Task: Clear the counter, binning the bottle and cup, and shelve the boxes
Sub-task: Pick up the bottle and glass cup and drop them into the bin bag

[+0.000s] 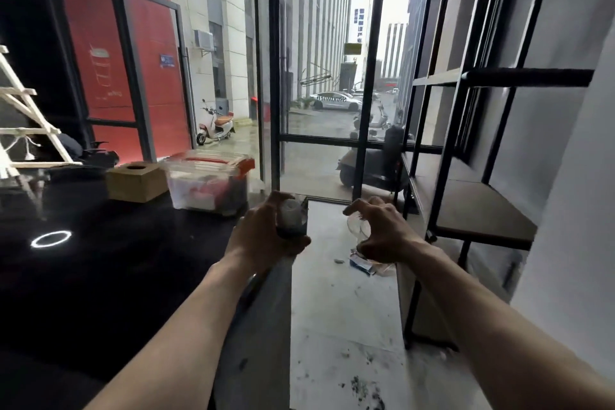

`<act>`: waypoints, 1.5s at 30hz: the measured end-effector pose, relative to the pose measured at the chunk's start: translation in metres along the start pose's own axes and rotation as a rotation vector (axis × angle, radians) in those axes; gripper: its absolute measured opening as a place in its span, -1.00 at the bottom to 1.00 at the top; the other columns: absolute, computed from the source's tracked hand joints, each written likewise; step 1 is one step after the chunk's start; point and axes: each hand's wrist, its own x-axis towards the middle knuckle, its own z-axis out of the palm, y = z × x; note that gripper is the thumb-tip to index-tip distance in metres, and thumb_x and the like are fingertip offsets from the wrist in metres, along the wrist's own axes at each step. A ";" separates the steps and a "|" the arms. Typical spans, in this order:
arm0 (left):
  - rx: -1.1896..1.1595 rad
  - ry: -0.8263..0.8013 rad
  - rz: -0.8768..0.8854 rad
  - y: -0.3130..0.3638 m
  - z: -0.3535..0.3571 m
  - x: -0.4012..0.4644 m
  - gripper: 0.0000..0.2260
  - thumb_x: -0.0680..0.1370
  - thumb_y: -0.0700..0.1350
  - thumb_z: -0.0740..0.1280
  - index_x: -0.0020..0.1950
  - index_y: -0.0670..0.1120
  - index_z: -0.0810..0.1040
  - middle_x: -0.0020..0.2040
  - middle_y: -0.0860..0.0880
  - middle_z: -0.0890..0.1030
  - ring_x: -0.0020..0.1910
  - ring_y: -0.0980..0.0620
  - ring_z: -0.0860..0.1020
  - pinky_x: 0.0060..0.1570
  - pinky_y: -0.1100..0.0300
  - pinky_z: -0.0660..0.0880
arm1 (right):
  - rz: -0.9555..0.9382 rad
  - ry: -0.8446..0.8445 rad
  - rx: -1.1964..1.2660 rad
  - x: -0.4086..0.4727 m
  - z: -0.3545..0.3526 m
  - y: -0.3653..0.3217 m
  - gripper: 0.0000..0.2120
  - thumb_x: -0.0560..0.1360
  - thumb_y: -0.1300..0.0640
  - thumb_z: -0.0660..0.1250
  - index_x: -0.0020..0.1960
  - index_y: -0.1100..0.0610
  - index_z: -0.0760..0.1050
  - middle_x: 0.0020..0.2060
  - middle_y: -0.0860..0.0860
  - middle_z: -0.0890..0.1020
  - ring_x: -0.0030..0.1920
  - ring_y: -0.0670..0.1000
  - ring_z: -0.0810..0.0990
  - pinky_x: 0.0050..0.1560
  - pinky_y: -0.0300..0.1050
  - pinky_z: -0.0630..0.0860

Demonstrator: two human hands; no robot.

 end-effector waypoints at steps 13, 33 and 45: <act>-0.059 -0.109 -0.178 0.000 0.125 -0.023 -0.31 0.26 0.07 0.64 0.33 0.15 0.46 0.04 0.11 0.62 -0.01 0.01 0.58 0.00 0.21 0.44 | 0.031 -0.116 0.041 -0.007 0.078 0.088 -0.34 0.26 0.23 0.35 0.33 -0.12 0.44 0.20 0.06 0.47 0.27 0.17 0.37 0.22 0.01 0.40; -0.013 -0.294 -0.590 -0.215 0.365 -0.127 -0.34 0.27 0.00 0.64 0.30 0.13 0.47 0.12 0.08 0.63 0.11 -0.05 0.62 0.07 0.06 0.56 | 0.291 -0.493 0.229 -0.052 0.411 0.199 -0.37 0.27 0.19 0.33 0.33 -0.10 0.42 0.13 0.00 0.43 0.18 0.11 0.40 0.10 -0.02 0.48; 0.011 -0.377 -0.937 -0.311 0.533 -0.232 -0.30 0.22 -0.02 0.66 0.31 0.11 0.48 0.15 0.03 0.68 0.14 -0.06 0.65 0.16 0.02 0.55 | 0.618 -0.637 0.417 -0.115 0.609 0.270 -0.39 0.27 0.18 0.35 0.31 -0.11 0.43 0.13 0.01 0.46 0.19 0.12 0.44 0.16 -0.08 0.44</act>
